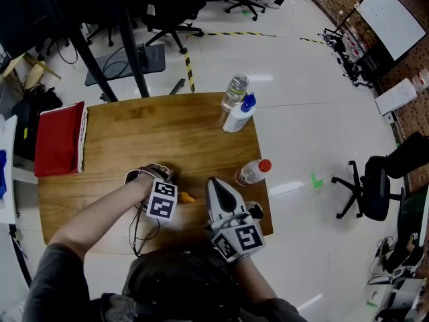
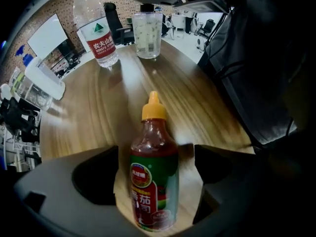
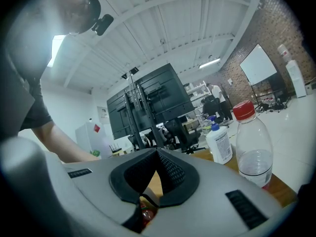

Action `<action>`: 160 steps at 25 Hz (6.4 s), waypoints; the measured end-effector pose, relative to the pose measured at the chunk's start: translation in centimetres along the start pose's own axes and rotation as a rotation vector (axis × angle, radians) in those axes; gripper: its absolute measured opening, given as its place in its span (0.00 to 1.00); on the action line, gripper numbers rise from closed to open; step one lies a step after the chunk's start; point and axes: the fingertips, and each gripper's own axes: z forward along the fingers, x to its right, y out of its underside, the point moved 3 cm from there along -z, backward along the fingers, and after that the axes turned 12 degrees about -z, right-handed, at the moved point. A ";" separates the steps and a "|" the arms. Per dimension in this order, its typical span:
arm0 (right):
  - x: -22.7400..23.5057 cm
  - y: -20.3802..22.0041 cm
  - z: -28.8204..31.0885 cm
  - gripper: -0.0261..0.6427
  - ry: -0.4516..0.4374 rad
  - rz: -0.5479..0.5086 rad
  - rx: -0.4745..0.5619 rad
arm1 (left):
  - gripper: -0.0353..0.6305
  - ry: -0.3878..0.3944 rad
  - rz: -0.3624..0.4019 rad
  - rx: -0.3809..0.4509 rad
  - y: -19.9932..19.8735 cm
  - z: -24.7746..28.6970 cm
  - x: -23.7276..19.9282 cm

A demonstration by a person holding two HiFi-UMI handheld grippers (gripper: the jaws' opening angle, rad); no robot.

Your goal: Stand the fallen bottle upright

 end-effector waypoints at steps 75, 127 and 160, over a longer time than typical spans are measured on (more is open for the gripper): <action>0.5 -0.9 -0.5 0.04 -0.007 0.031 0.033 | 0.51 0.064 -0.059 -0.006 -0.7 -1.5 2.7; -3.5 0.6 3.8 0.04 -0.095 -0.050 -0.097 | 0.52 -0.946 -1.226 1.139 12.6 -11.9 -7.1; -5.2 0.7 3.1 0.04 -0.091 -0.061 -0.080 | 0.63 -0.965 -1.256 1.031 14.2 -7.8 -3.3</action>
